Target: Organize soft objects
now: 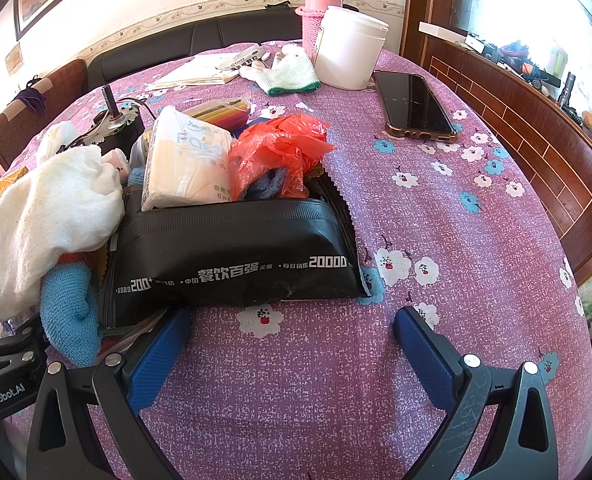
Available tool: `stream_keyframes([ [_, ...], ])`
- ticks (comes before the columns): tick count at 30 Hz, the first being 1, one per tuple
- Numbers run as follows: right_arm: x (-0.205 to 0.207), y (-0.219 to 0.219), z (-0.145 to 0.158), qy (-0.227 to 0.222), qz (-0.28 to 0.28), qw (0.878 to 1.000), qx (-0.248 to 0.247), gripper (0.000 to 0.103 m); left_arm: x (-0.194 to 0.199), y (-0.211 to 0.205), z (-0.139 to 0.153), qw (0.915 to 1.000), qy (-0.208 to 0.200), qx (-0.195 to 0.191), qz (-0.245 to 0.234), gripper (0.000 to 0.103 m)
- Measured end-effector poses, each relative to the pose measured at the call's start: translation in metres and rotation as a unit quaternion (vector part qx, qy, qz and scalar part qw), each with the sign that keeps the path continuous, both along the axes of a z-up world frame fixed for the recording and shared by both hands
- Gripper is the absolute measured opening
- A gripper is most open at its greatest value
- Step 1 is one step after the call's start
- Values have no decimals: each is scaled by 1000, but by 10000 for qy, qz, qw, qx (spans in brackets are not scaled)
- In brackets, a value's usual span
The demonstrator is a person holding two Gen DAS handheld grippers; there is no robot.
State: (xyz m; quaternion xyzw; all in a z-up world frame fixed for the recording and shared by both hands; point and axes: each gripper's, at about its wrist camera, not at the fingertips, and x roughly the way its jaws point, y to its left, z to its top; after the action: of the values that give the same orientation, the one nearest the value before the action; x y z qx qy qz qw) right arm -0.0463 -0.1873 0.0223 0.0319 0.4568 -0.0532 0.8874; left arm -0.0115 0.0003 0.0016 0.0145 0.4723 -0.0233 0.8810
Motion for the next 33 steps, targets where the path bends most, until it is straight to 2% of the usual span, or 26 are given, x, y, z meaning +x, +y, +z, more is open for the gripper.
stream_keyframes([
  [20,0,0,0,5,-6,10000,17,102,6,0,1,10000,43,13,-1,103],
  [26,-1,-1,2,302,-52,9995,71,102,3,0,2,10000,43,-5,-88,103],
  [33,-13,3,2,335,-101,9994,31,102,-10,-4,1,9997,42,109,-227,103],
])
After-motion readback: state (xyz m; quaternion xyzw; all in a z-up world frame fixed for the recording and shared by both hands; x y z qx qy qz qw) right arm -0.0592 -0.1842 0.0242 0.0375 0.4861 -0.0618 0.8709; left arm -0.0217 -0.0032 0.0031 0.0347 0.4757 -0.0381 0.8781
